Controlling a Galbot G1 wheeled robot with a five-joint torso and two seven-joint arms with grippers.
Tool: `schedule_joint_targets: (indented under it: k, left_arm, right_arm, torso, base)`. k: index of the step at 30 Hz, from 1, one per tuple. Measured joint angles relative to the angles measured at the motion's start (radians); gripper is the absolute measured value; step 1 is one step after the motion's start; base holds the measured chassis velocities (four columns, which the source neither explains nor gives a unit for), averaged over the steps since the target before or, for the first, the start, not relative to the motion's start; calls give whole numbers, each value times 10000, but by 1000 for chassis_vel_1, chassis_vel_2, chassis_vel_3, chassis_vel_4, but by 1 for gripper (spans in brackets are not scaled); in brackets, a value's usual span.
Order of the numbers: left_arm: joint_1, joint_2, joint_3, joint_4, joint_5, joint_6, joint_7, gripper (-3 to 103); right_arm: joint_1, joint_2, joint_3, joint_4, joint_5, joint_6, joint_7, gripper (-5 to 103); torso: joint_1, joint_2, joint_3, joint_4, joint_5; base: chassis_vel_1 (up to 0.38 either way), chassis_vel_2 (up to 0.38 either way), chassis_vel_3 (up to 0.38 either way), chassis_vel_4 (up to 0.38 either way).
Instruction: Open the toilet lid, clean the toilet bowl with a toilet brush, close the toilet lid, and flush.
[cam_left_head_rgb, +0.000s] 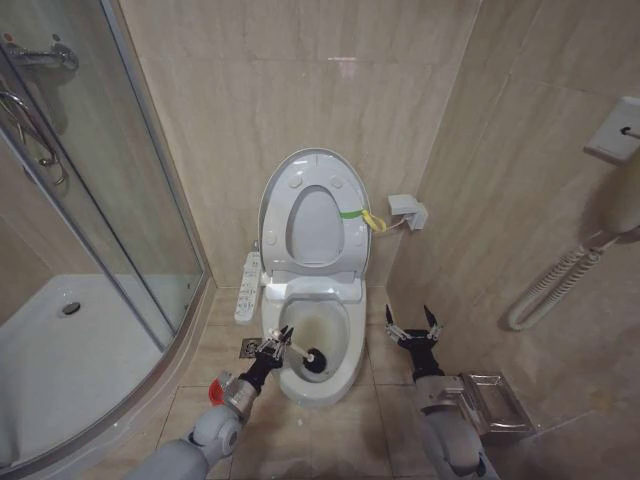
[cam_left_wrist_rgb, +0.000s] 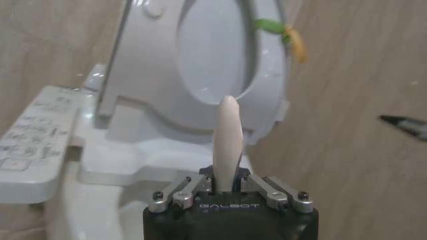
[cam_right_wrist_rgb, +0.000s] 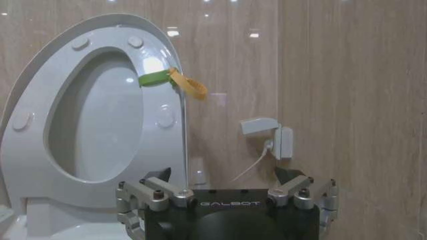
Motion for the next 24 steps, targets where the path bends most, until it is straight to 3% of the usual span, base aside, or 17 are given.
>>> schedule_joint_targets:
  k: [7,13,16,24]
  left_arm:
    - [296,121,155,-909,184,156,-159,19]
    - [-371,-451,-156,731,165,31,-134,19]
    - [-370,-383,-235,920,150,-11,-119,19]
    - [568,296,-157,-633,250,185,-459,19]
  right_arm:
    - [0,0,0,0,1,0,0,100]
    - [0,0,0,0,0,0,0,100]
    - [0,0,0,0,0,0,0,100]
    - [0,0,0,0,0,0,-1,100]
  torso:
    - [-1,1,0,1,2]
    - [0,0,0,-4,-2]
    - [1,0,1,-3,-2]
    - [-1,0,0,2,0]
  base:
    - [0,0,0,0]
    - [0,0,0,0]
    - [0,0,0,0]
    - [0,0,0,0]
